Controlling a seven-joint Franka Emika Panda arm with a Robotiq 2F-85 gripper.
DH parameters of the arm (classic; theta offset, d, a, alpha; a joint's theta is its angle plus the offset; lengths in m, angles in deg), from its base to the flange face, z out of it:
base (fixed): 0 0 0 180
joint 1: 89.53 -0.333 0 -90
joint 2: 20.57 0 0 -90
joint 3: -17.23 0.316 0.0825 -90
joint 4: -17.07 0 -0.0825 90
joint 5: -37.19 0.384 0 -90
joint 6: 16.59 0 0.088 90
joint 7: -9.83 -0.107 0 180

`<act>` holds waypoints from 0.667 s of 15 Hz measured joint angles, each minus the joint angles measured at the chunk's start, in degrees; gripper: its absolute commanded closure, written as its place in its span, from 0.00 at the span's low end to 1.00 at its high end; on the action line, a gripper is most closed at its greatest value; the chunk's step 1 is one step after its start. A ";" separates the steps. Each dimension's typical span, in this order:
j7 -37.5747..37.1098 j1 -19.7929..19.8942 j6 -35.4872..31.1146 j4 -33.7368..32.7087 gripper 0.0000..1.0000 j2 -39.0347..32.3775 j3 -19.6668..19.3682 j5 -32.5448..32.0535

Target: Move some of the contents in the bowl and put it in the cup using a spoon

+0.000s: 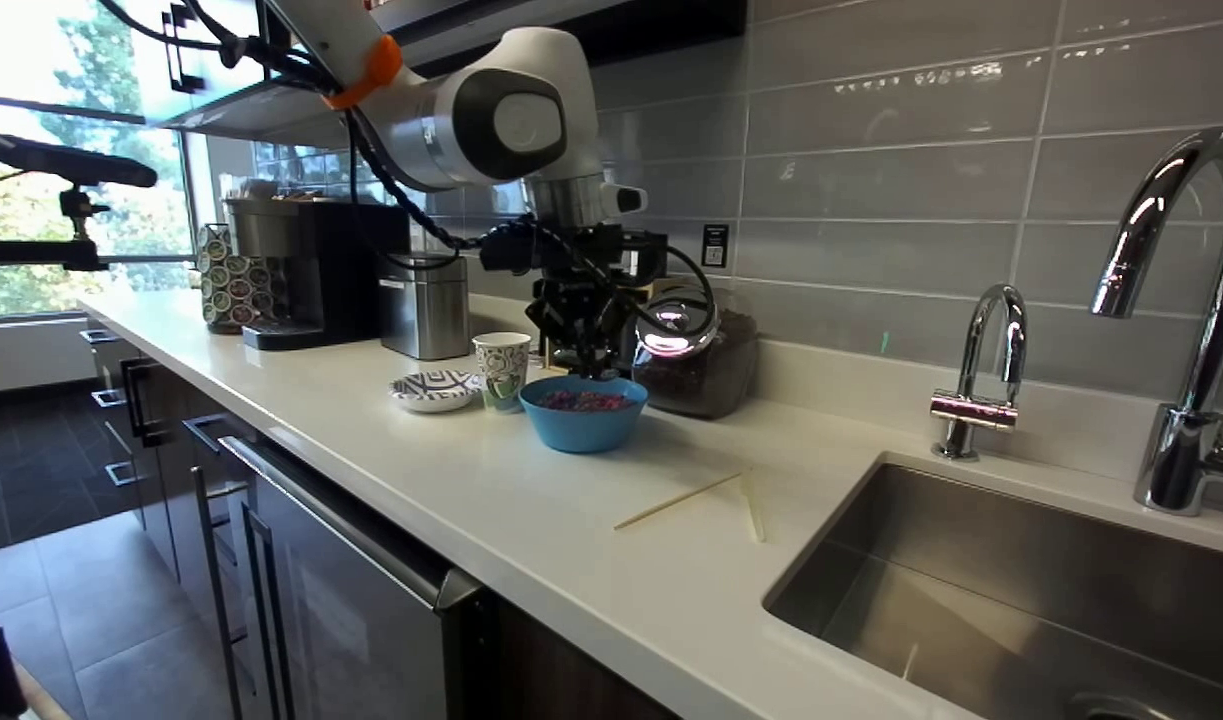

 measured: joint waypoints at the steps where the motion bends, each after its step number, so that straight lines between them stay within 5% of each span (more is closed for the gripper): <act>1: -3.05 0.03 -0.71 0.36 0.98 0.15 0.18 -3.04; 10: -29.12 1.24 0.48 0.72 0.98 -0.38 4.45 -32.72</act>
